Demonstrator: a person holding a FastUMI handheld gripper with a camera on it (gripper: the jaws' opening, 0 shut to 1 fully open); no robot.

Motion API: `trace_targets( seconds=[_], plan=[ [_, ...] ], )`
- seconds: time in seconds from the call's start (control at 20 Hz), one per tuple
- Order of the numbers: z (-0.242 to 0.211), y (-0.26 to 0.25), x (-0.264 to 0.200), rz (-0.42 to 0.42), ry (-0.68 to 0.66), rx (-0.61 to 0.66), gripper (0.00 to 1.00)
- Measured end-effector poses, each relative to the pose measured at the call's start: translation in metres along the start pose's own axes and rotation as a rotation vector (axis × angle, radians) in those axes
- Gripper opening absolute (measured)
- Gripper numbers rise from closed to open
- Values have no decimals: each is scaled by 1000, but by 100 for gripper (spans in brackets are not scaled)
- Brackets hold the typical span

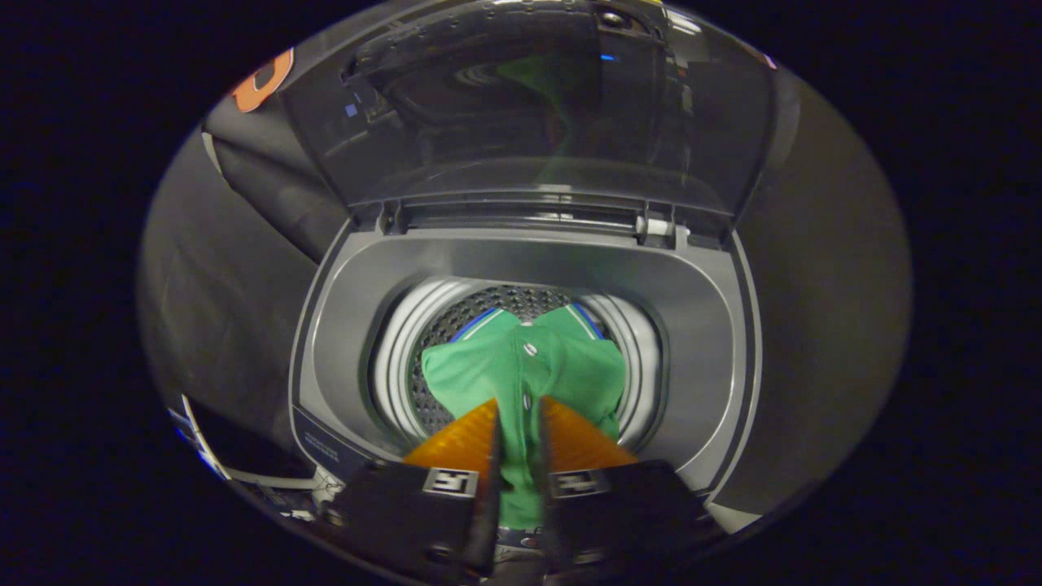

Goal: Put the clothes into the washing machine and then close the washing machine lid.

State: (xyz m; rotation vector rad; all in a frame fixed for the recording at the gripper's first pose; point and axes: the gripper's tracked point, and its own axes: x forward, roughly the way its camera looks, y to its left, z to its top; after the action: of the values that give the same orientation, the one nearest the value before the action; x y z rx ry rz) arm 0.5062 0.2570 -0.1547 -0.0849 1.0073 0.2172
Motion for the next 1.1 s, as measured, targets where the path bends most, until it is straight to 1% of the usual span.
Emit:
trace_targets(
  seconds=[0.1, 0.3, 0.5, 0.65, 0.85, 1.1],
  plan=[
    [-3, -5, 1, -8, -8, -11, 100],
    [-1, -3, -8, 12, -32, 9, 100],
    [22, -1, -33, 13, -98, -20, 100],
    [47, 2, -60, 17, -136, -48, 100],
    [93, 5, -108, 29, -225, -68, 100],
    [153, 10, -175, 67, -350, -47, 100]
  ],
)
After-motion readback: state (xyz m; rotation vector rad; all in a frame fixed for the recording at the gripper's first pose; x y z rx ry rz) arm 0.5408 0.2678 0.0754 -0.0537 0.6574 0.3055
